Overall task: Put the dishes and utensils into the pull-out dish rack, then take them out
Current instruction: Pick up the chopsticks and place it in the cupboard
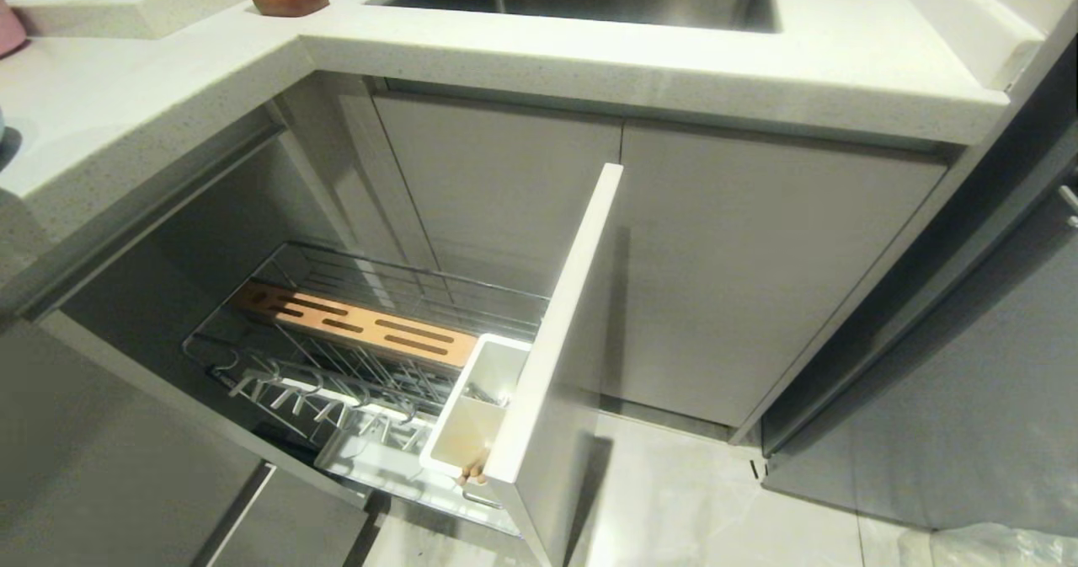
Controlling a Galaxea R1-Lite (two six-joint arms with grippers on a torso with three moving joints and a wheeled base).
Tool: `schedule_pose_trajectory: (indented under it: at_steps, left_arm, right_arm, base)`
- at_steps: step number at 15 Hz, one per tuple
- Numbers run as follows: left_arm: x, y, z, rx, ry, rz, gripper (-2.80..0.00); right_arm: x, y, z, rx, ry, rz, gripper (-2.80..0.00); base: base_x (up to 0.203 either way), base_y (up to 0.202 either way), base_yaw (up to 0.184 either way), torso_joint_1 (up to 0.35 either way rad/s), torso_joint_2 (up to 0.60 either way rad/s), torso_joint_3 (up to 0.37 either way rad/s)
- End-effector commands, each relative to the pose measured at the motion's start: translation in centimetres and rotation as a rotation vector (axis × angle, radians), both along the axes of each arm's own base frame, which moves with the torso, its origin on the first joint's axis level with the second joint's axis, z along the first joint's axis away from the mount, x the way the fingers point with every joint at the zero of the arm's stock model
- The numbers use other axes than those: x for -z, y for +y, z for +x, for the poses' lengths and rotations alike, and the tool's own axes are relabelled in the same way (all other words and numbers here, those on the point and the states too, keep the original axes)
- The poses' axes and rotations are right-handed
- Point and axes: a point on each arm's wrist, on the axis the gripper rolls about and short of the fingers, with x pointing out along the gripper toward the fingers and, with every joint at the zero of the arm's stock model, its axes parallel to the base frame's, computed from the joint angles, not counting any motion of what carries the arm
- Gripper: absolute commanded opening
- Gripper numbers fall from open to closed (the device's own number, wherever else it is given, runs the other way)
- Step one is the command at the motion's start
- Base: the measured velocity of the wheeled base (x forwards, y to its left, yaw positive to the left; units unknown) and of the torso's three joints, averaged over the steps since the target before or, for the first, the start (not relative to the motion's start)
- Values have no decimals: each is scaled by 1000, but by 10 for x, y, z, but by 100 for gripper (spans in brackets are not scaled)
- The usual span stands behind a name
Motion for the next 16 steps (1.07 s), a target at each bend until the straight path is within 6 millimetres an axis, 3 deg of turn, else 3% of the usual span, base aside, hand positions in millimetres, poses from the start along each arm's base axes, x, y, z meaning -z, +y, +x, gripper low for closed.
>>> schedule_pose_trajectory:
  at_steps: [1,7,16]
  left_arm:
    - [-4,-2,-11,-5,-23,2,0]
    - [-9,-3,-20,-31,-61,4,0]
    - [6,1,-1,-22,17,-78,0]
  right_arm:
    - [0,0,0,0,1,0,-280]
    - [0,0,0,0,1,0,-280]
    - [0,0,0,0,1,0,-280]
  base:
    - [0,0,0,0,0,0]
    - [0,0,0,0,0,0]
    - [0,0,0,0,0,0]
